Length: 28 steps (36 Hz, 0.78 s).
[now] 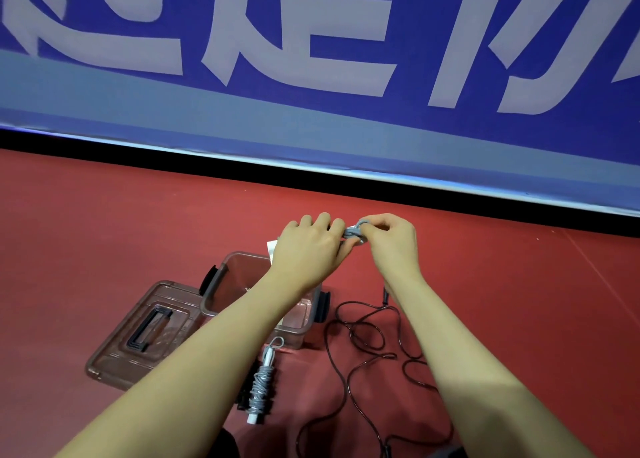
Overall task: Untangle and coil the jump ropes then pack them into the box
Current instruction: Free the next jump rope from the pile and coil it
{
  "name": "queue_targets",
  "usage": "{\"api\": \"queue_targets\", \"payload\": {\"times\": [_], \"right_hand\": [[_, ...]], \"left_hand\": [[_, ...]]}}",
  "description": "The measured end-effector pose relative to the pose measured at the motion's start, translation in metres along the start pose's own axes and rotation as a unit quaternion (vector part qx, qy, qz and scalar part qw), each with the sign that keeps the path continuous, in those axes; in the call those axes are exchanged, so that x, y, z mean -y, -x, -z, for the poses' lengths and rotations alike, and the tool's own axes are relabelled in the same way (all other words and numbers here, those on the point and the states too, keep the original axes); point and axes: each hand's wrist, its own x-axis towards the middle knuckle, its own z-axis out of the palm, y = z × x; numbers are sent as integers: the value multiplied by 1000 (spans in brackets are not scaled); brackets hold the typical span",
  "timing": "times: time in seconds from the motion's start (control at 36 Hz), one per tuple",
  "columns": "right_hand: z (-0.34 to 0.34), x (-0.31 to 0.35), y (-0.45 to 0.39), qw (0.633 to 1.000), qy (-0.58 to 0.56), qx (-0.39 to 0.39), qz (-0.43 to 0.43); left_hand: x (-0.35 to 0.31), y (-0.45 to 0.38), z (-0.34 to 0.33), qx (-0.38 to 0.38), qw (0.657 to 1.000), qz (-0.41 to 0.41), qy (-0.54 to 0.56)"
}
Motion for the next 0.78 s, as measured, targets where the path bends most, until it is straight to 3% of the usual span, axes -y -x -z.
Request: {"api": "queue_targets", "payload": {"times": [0.11, 0.31, 0.5, 0.78], "right_hand": [[-1, -3, -1, 999, 35, -26, -29], [-1, -3, 7, 961, 253, -48, 103], [0, 4, 9, 925, 348, -34, 149], [-5, 6, 9, 937, 295, -77, 171]], "left_hand": [[-4, 1, -3, 10, 1000, -1, -2], [-8, 3, 0, 98, 995, 2, 24], [-14, 0, 5, 155, 988, 2, 14], [-11, -5, 20, 218, 973, 58, 54]]}}
